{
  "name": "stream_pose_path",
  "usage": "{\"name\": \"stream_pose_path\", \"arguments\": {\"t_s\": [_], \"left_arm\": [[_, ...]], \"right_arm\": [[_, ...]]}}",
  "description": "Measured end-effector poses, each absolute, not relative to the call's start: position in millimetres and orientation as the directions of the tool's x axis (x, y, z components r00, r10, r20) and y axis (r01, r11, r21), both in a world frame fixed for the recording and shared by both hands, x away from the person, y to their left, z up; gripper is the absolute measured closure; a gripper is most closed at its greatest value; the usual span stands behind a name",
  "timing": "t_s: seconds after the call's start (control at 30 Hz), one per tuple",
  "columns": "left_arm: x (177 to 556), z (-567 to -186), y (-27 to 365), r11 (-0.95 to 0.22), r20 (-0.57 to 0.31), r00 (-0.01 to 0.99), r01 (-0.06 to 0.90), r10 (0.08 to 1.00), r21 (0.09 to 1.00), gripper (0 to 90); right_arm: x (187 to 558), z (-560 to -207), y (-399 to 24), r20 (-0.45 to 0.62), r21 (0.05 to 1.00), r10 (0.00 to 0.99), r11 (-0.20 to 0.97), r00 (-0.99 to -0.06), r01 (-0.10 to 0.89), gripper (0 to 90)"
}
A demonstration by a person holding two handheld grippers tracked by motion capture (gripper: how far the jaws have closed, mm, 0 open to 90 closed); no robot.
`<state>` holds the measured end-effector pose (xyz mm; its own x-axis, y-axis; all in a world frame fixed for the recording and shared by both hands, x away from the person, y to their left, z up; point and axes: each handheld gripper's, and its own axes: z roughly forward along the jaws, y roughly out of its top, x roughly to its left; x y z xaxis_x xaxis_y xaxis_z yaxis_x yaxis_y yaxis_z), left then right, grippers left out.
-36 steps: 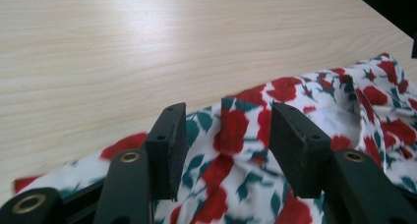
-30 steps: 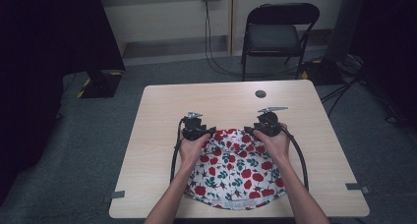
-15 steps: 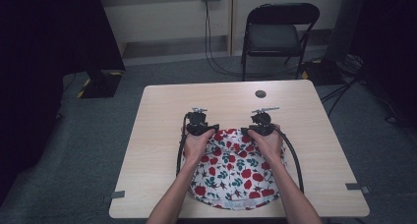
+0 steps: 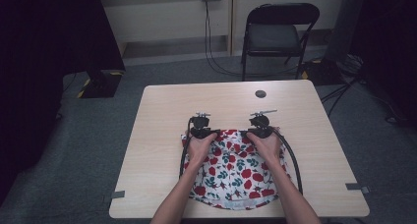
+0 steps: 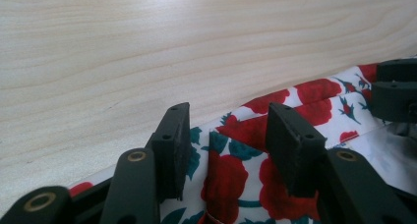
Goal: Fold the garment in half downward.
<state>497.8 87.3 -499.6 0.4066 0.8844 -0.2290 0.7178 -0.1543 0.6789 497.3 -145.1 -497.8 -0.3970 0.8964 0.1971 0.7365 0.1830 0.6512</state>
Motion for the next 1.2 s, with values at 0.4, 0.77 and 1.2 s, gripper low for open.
{"name": "stream_pose_path", "arguments": {"t_s": [0.4, 0.77, 1.2], "left_arm": [[489.0, -502.7, 90.8, -0.151, -0.279, 0.432, 0.731, 0.857, 0.666, 73.8], [480.1, -498.2, 92.1, -0.163, -0.295, 0.474, 0.712, 0.83, 0.683, 81.4], [465.8, -493.9, 98.3, -0.175, -0.298, 0.513, 0.684, 0.805, 0.708, 85.5]], "right_arm": [[491.6, -500.2, -148.6, 0.188, 0.636, 0.901, 0.193, -0.391, 0.748, 80.8], [484.8, -496.4, -151.1, 0.185, 0.655, 0.896, 0.194, -0.404, 0.731, 87.0], [471.8, -490.9, -153.5, 0.188, 0.685, 0.881, 0.2, -0.434, 0.701, 87.4]]}}
